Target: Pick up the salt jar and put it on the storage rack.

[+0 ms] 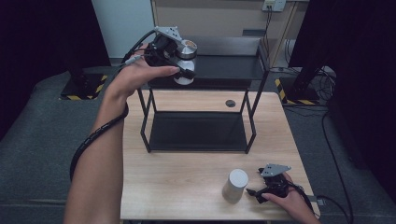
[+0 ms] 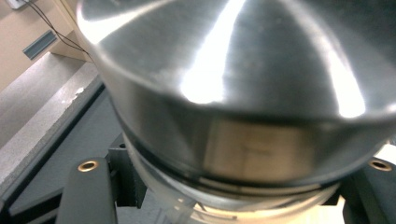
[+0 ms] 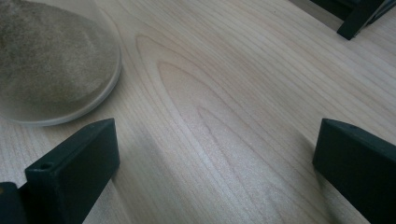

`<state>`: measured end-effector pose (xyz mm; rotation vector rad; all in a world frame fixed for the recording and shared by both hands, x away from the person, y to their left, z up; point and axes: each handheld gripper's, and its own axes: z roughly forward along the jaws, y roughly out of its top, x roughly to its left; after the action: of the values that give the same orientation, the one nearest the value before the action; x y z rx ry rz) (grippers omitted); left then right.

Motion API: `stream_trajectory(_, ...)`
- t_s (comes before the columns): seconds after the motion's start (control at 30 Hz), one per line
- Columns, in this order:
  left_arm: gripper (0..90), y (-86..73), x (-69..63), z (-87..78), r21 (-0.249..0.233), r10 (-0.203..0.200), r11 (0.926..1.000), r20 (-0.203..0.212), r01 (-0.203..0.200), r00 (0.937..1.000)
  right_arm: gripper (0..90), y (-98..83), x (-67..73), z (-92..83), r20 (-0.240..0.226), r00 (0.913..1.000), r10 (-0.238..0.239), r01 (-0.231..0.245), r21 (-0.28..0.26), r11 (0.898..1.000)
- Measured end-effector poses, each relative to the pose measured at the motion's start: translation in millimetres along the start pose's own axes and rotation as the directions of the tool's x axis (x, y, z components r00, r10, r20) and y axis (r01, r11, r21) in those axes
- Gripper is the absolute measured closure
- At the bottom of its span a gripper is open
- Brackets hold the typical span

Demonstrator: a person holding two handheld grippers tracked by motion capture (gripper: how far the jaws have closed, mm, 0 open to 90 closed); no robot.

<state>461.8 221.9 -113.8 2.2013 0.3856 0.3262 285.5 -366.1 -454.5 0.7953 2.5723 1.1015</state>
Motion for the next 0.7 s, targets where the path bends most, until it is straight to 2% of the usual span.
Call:
stream_trajectory(0.17, 29.8, -1.6, -0.2, 5.2, -0.002, -0.043, 0.9991, -0.053, 0.043, 0.9977, 1.4, 0.0, 0.0, 0.0, 0.0, 1.0, 0.0, 0.0, 0.0, 1.0)
stream_trajectory(0.33, 29.8, -0.4, -5.2, 9.6, -0.011, -0.082, 0.9966, -0.104, 0.082, 0.9912, 1.4, 0.0, -0.1, 0.0, 0.0, 1.0, 0.0, 0.0, 0.0, 1.0)
stream_trajectory(0.43, 29.8, 2.0, -9.7, 12.2, -0.013, -0.11, 0.9939, -0.145, 0.11, 0.9833, 1.4, 0.0, -0.1, 0.0, -0.001, 1.0, 0.001, -0.001, 0.0, 1.0)
stream_trajectory(0.53, 29.8, 5.4, -14.8, 15.8, -0.006, -0.133, 0.9909, -0.192, 0.134, 0.9724, 1.4, 0.0, -0.1, 0.0, -0.001, 1.0, 0.001, -0.001, 0.0, 1.0)
stream_trajectory(0.6, 29.8, 4.6, -15.7, 17.1, -0.015, -0.157, 0.9874, -0.207, 0.158, 0.9656, 1.4, 0.0, -0.1, 0.0, 0.0, 1.0, 0.001, -0.001, 0.0, 1.0)
stream_trajectory(0.7, 29.7, 4.0, -17.3, 18.8, -0.022, -0.165, 0.9862, -0.222, 0.164, 0.961, 1.4, 0.0, -0.1, 0.0, 0.0, 1.0, 0.001, -0.001, 0.0, 1.0)
